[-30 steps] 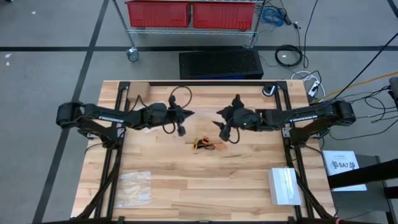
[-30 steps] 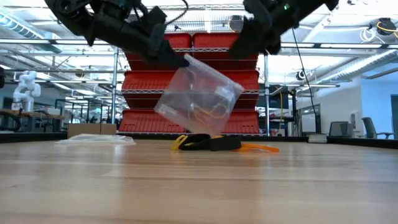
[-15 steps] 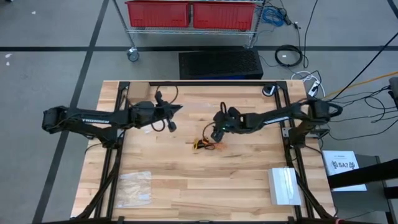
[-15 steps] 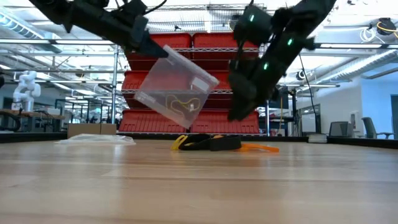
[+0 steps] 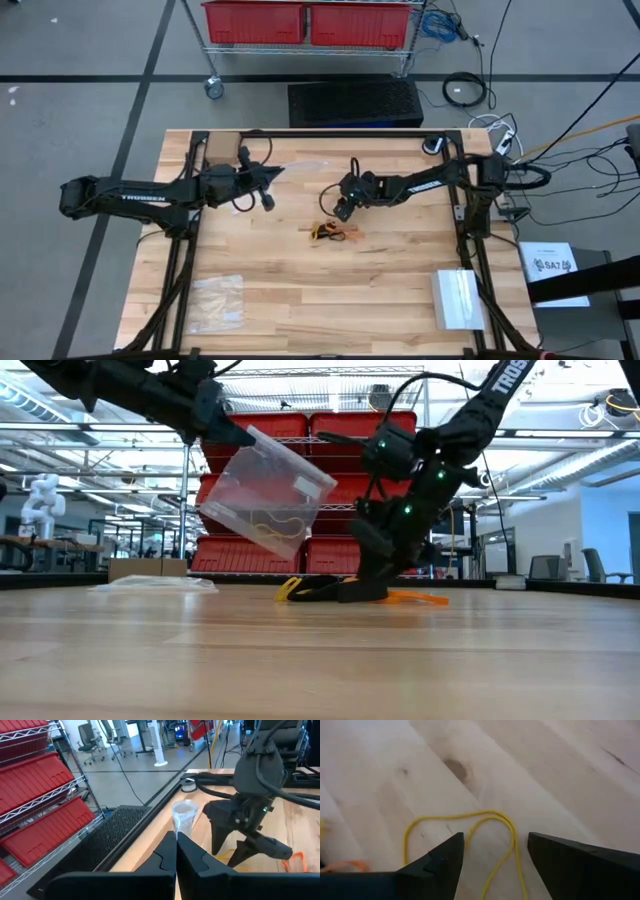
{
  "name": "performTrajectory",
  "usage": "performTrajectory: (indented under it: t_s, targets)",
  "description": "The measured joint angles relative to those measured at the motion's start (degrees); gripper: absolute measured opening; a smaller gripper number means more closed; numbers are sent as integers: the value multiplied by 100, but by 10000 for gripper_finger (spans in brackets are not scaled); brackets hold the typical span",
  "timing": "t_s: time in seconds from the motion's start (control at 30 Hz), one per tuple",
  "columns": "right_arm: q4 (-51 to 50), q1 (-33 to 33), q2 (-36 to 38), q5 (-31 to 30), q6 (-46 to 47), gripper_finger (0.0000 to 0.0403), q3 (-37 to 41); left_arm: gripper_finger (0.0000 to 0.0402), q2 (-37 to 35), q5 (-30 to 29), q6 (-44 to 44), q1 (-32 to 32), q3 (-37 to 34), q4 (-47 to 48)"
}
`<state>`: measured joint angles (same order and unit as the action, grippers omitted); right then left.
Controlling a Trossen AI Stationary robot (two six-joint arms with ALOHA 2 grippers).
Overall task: Sort rubber bands
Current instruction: Put the yellow rubber band into the transparent zip bag
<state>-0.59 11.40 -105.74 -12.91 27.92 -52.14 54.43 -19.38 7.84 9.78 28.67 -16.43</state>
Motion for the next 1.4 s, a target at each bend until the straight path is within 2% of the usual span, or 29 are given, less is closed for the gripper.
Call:
performTrajectory:
  t_s: [0.33,0.57,0.77,1.03,1.3,1.4]
  targets:
    - [681,-225,-132,328,584,218,2,0,1,0,-2,0,0,-9]
    - [491,-262,-8,111,404,218,-18,0,1,1,-2,0,0,-12]
    - [-235,-288,99,-48,124,218,-355,0,1,2,-2,0,0,-9]
    - [-282,-409,-148,-51,329,218,-374,0,1,33,-4,0,0,-15]
    - [-145,-531,-377,-457,259,215,-393,0,3,63,-7,0,0,-28]
    - [-142,-547,-382,-519,176,203,-393,0,3,66,-7,0,0,-26]
